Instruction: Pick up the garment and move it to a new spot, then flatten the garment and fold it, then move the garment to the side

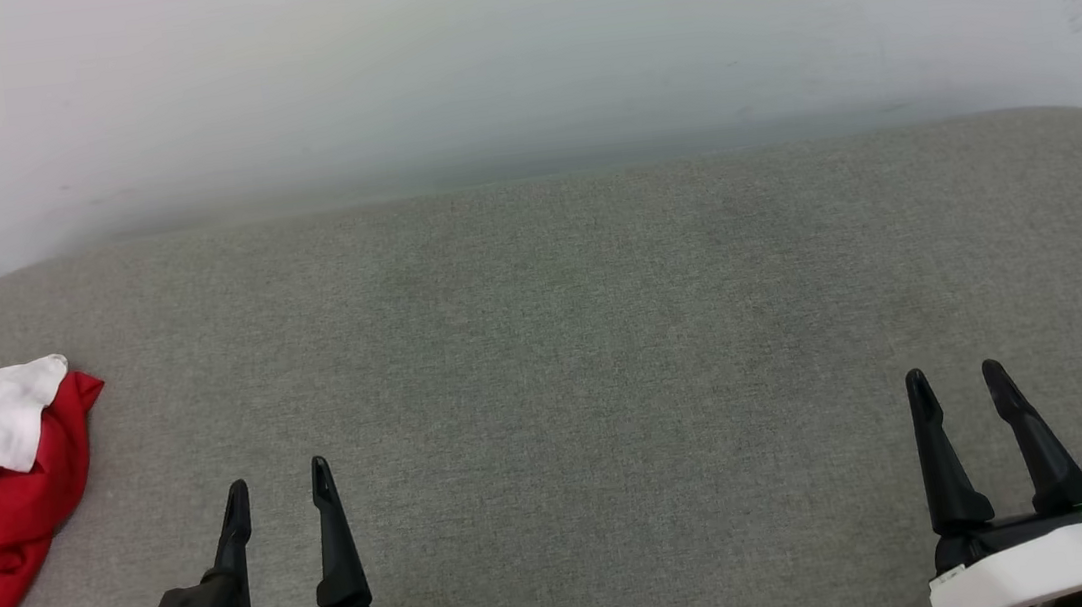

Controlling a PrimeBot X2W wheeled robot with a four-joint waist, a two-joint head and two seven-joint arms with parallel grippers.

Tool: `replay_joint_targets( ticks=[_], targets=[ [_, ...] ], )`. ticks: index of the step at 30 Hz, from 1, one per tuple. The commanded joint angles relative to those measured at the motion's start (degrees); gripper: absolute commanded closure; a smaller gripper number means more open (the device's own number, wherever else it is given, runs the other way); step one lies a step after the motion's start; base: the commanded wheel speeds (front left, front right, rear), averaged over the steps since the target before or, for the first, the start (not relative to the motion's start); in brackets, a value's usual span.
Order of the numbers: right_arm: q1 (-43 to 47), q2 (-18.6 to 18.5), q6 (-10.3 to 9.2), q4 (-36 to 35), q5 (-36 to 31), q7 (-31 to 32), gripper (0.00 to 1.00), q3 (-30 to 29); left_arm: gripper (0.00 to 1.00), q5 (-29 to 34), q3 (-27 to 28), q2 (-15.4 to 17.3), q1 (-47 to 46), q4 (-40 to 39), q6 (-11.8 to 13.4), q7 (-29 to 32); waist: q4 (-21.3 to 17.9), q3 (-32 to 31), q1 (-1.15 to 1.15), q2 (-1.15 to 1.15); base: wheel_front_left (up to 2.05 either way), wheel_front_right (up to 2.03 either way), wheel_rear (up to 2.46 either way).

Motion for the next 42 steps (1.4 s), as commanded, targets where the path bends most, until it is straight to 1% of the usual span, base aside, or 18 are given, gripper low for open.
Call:
replay_joint_targets(
  ticks=[1, 13, 27, 42],
  targets=[
    [0.6, -0.1, 0.0, -0.7, -1.6, -0.6, 0.0, 0.1, 0.0, 1.4, 0.0, -0.1, 0.3, -0.6, -0.2, -0.5, 0.0, 0.0, 0.0, 0.0, 0.0, 0.0, 0.0],
    [1.5, -0.1, 0.0, -1.3, -6.0, -2.0, 0.0, 0.4, 0.0, 6.5, 0.7, -1.1, 1.3, -0.1, -1.8, -1.8, 0.1, 0.1, 0.0, 0.0, 0.0, 0.0, 0.0],
    [2.3, -0.1, -0.01, -1.0, -9.5, -3.5, 0.0, 0.8, 0.0, 12.3, 2.0, -2.0, 2.2, 0.3, -3.3, -3.4, 0.1, 0.2, 0.0, 0.0, 0.0, 0.0, 0.0],
    [2.5, -0.1, -0.01, 0.1, -7.2, -3.5, 0.0, 0.5, 0.0, 11.2, 4.1, -2.4, 1.9, 2.1, -5.3, -3.4, 0.2, 0.1, 0.0, 0.0, 0.0, 0.0, 0.0]
  ],
)
